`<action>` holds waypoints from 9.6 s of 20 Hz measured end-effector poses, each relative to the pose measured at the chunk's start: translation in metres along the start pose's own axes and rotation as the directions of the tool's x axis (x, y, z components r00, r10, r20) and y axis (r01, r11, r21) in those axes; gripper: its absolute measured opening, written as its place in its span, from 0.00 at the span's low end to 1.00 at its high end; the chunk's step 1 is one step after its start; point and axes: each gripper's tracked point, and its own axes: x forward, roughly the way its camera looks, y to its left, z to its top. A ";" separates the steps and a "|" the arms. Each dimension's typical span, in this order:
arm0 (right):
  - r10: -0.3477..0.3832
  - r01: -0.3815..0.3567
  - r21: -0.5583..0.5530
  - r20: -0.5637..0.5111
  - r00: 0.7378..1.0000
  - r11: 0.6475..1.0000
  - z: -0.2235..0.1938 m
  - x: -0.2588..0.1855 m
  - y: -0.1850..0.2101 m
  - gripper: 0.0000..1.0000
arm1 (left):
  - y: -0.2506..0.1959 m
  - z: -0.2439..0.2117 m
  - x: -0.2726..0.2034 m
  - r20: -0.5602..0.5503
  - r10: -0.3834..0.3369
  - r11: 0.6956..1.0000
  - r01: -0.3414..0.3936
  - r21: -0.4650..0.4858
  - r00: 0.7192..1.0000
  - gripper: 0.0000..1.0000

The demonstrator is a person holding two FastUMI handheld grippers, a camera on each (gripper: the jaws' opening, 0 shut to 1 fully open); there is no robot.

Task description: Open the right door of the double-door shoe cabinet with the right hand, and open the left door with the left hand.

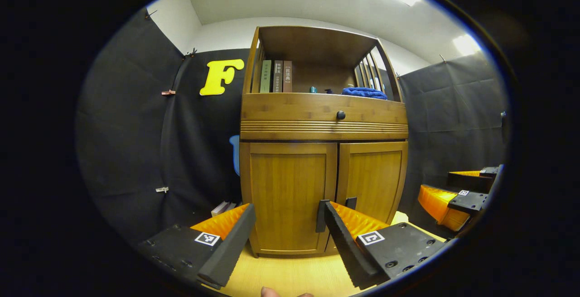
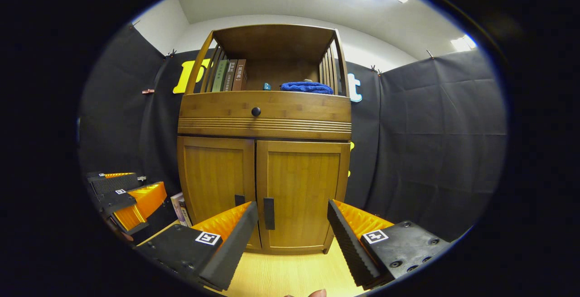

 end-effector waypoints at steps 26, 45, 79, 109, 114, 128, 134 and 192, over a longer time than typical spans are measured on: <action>0.056 -0.056 0.043 -0.003 0.998 0.998 -0.038 0.090 0.024 0.98 | 0.019 -0.014 0.018 -0.016 0.032 0.999 -0.032 -0.010 0.999 0.96; 0.076 -0.063 0.087 -0.157 0.985 0.994 -0.172 0.235 0.066 0.60 | 0.066 -0.034 0.061 -0.057 0.067 0.998 -0.066 0.022 0.996 0.93; 0.151 -0.133 0.119 -0.162 0.975 0.984 -0.159 0.085 -0.024 0.26 | 0.038 -0.022 -0.018 -0.044 0.063 0.998 -0.064 -0.030 0.997 0.93; 0.044 -0.021 0.115 -0.198 0.979 0.993 -0.146 0.045 -0.202 0.20 | -0.043 -0.020 0.039 -0.053 0.024 0.998 -0.027 -0.065 0.998 0.95; 0.077 -0.047 0.147 -0.212 0.974 0.988 -0.147 0.045 -0.223 0.19 | -0.068 -0.019 0.059 -0.041 0.018 0.999 -0.020 -0.049 0.999 0.96; 0.056 -0.032 0.114 -0.210 0.976 0.993 -0.146 0.040 -0.252 0.21 | -0.105 -0.033 0.103 -0.043 -0.007 0.999 0.005 -0.032 0.999 0.95; 0.041 -0.038 0.020 -0.188 0.981 0.999 -0.142 0.030 -0.260 0.33 | -0.116 -0.039 0.118 -0.047 -0.020 1.000 0.019 -0.012 0.999 0.95; -0.184 0.182 -0.044 -0.055 0.981 0.982 -0.073 -0.027 -0.186 0.98 | 0.008 -0.162 0.067 -0.223 -0.112 0.993 0.103 -0.052 0.968 0.30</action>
